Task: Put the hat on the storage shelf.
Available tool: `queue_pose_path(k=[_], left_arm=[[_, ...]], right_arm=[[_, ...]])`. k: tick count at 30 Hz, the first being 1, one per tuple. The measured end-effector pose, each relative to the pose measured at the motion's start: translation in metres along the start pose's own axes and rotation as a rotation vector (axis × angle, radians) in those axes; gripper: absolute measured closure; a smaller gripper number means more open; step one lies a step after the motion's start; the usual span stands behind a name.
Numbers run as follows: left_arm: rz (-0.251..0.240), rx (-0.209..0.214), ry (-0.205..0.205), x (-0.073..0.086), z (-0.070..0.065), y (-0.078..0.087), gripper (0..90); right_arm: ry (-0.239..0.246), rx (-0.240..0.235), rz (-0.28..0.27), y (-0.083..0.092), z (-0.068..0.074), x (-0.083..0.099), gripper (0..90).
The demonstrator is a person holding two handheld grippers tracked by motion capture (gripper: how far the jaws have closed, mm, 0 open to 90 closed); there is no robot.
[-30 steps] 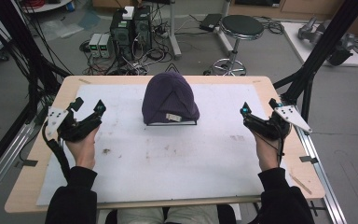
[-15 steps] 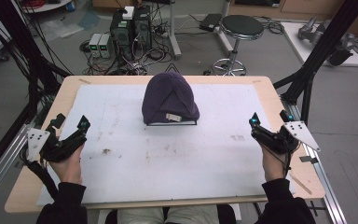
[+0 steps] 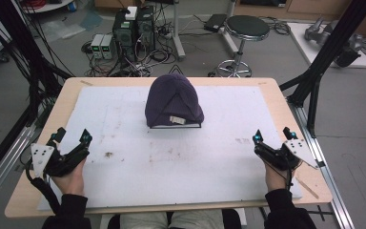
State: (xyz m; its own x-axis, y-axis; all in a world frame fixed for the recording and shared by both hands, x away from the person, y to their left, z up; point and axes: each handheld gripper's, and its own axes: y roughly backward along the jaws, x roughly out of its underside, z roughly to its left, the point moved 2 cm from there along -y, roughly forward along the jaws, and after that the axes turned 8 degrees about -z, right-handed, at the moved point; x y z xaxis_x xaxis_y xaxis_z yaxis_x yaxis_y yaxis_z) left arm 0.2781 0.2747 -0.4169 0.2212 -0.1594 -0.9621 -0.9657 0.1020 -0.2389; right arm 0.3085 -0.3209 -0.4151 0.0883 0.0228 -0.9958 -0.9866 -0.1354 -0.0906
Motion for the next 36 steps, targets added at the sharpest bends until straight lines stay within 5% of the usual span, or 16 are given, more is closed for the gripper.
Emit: queue_pose_path(k=[4, 9, 13, 36], left_arm=[[0.026, -0.015, -0.016, 0.009, 0.005, 0.003, 18.6], [0.068, -0.008, 0.004, 0.022, 0.006, 0.003, 18.2], [0.071, 0.005, 0.0, 0.021, 0.005, 0.006, 18.2], [0.096, 0.02, 0.053, 0.025, 0.006, 0.008, 18.3]], right_arm=[[0.018, -0.011, 0.041, 0.0, 0.004, 0.011, 3.4], [-0.043, -0.009, 0.116, -0.003, 0.006, 0.025, 3.4], [-0.013, -0.003, 0.092, -0.002, 0.007, 0.023, 3.4], [-0.028, -0.043, 0.118, -0.004, 0.008, 0.025, 3.4]])
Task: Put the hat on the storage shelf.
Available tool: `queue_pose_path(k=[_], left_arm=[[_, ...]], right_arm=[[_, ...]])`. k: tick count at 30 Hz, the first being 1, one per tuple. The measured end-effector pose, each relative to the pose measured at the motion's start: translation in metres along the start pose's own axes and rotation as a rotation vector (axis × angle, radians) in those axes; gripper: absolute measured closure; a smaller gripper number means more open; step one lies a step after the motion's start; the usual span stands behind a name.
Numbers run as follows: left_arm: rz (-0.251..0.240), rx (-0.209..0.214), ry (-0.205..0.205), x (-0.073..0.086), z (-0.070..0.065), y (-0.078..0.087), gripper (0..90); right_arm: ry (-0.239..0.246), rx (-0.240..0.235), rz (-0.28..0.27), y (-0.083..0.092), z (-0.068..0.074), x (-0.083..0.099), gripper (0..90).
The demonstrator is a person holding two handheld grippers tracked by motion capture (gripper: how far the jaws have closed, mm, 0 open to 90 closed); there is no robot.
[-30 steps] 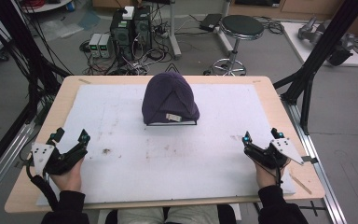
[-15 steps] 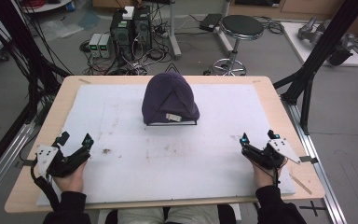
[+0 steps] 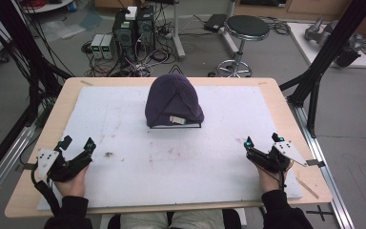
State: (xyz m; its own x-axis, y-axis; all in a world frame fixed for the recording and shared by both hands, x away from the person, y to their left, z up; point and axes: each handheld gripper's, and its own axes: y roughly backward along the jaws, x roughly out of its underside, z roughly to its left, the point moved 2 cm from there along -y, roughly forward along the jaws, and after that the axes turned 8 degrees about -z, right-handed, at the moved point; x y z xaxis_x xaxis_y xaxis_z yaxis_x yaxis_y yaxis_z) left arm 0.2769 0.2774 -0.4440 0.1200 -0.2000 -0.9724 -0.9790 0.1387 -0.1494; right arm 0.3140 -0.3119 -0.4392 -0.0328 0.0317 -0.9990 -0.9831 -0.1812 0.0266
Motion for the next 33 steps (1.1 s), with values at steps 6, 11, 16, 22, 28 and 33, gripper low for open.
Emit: queue_pose_path(k=[6, 11, 16, 22, 28, 33], left_arm=[[0.006, 0.004, 0.004, 0.0005, 0.0015, 0.0007, 18.5], [0.008, 0.004, 0.02, 0.0012, 0.002, 0.0004, 18.7], [0.011, 0.004, 0.024, 0.0014, 0.0028, 0.0007, 18.8], [0.015, 0.007, 0.029, 0.0019, 0.0034, 0.0005, 18.8], [0.022, 0.013, 0.045, 0.0029, 0.0047, -0.0004, 18.8], [0.024, 0.015, 0.047, 0.003, 0.0052, -0.0009, 18.5]], right_arm=[[-0.008, -0.005, 0.009, -0.0004, -0.0009, 0.0006, 3.4], [-0.009, -0.011, 0.02, -0.0011, -0.0013, 0.0013, 3.4], [-0.017, -0.008, 0.023, -0.0004, -0.0012, 0.0012, 3.4], [-0.016, -0.011, 0.028, -0.0007, -0.0021, 0.0016, 3.4], [-0.022, -0.017, 0.048, -0.0015, -0.0032, 0.0038, 3.4], [-0.023, -0.013, 0.052, -0.0016, -0.0032, 0.0039, 3.4]])
